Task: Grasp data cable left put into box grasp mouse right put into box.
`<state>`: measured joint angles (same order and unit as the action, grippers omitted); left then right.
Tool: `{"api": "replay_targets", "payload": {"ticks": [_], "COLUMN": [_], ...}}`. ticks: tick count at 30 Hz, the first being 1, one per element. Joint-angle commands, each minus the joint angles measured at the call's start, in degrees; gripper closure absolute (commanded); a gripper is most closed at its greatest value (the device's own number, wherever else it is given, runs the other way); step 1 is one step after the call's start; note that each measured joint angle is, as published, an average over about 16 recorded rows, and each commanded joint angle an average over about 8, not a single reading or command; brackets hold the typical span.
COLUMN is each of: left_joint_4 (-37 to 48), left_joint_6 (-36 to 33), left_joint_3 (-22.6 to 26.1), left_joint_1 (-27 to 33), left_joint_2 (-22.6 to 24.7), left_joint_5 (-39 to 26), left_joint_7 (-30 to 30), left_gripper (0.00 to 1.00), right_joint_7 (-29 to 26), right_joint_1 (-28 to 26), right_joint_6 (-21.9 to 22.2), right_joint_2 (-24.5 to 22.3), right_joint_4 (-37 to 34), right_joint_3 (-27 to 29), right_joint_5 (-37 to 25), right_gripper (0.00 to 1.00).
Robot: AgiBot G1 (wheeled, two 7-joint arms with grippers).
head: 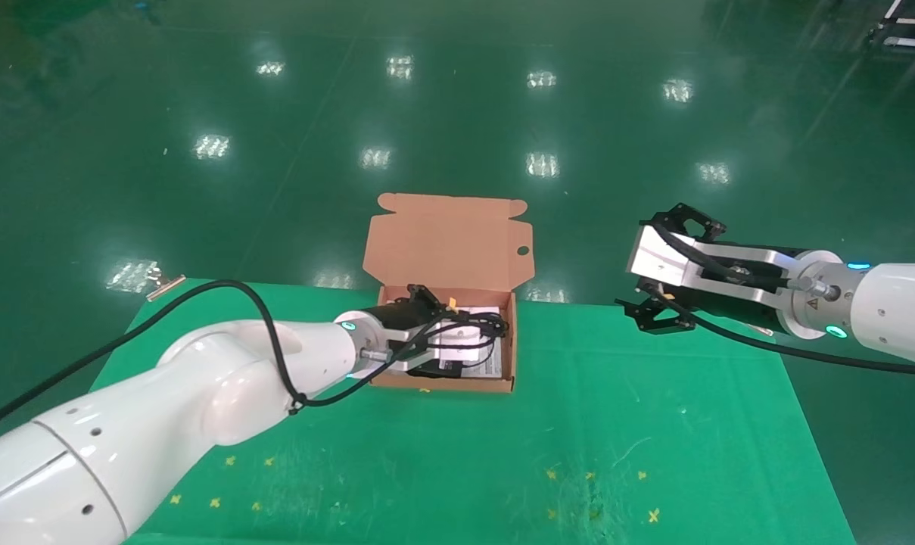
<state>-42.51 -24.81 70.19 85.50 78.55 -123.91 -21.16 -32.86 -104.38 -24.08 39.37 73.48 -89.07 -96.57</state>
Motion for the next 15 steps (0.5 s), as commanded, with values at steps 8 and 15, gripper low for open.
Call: {"api": "replay_targets", "payload": {"ticks": [8, 15], "left_joint_4": [-2.26, -3.22], "left_joint_6": [-0.96, -3.4], "left_joint_3": [0.13, -0.64], "left_joint_1": [0.17, 1.91], "left_joint_2": [-1.47, -2.62], "left_joint_5": [1.79, 5.57], "left_joint_7": [-0.49, -1.49], "left_gripper": [0.0, 0.0], "right_joint_7": [-0.06, 0.82], "right_joint_1": [-0.08, -1.92], "right_joint_6": [-0.09, 0.24], "right_joint_2": [0.0, 0.04], "right_joint_4": [0.03, 0.47], "right_joint_3": [-0.06, 0.53], "right_joint_5": [-0.16, -1.71], "right_gripper": [0.0, 0.0]}}
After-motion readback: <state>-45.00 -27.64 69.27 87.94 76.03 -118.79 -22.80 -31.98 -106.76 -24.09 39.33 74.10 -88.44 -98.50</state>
